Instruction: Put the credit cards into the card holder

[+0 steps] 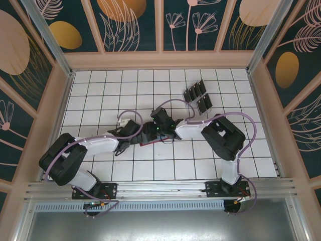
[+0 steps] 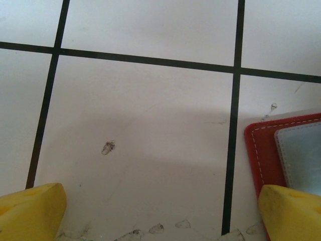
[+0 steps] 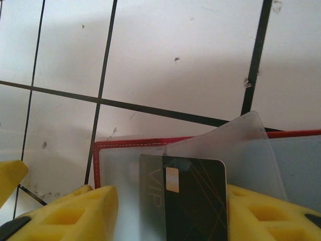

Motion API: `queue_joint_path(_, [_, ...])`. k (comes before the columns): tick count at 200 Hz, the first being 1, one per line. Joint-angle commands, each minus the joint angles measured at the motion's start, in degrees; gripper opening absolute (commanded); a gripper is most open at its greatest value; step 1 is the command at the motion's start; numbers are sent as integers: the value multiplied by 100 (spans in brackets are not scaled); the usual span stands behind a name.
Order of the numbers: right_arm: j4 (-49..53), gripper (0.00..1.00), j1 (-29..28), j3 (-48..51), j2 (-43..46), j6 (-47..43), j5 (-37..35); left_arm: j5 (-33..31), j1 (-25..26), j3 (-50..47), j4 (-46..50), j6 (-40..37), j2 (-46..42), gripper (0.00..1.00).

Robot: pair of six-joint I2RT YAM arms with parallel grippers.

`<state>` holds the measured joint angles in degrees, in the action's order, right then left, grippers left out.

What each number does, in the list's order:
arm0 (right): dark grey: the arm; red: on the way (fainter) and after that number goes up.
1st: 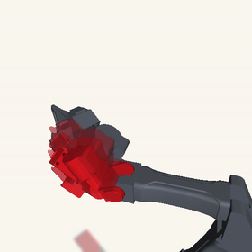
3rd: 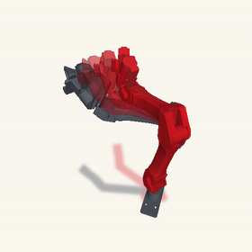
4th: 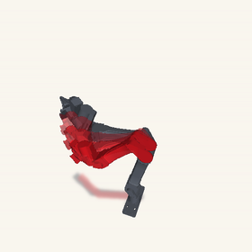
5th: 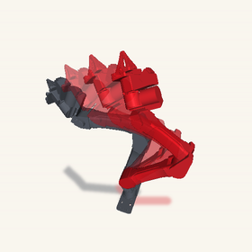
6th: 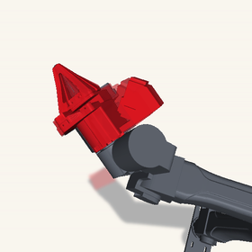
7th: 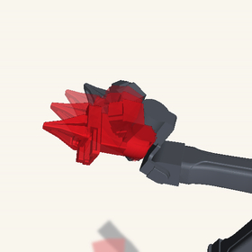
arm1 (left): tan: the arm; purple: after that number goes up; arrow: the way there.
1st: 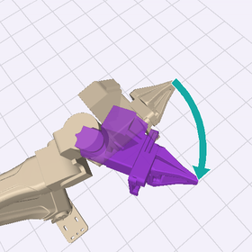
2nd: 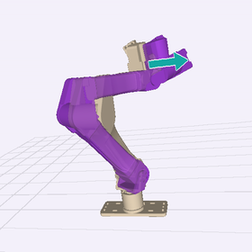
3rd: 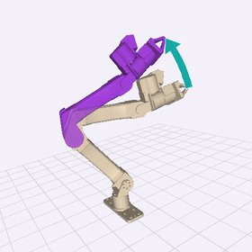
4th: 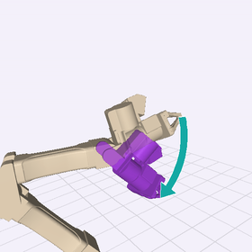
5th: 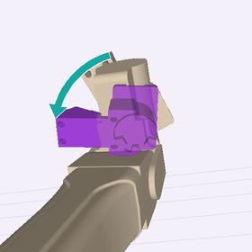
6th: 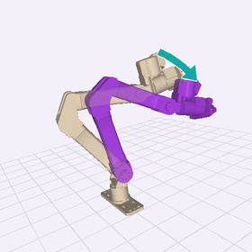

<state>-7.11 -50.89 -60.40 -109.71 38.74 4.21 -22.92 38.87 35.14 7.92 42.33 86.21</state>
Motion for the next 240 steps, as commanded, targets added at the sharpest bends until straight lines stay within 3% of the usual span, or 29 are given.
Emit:
queue_joint_path(1, [525,53,-177,-119,-206,-191,35,41,-119,-33,-113,100,-20,98])
queue_joint_path(117, [808,56,-107,-136,341,-399,-280,360,-344,-125,165,68,-636,99])
queue_joint_path(189, [527,47,-70,96,329,-297,-135,369,-350,-343,166,130,-534,99])
queue_joint_path(240, [561,51,-70,121,405,-253,-187,381,-344,-418,30,145,-369,99])
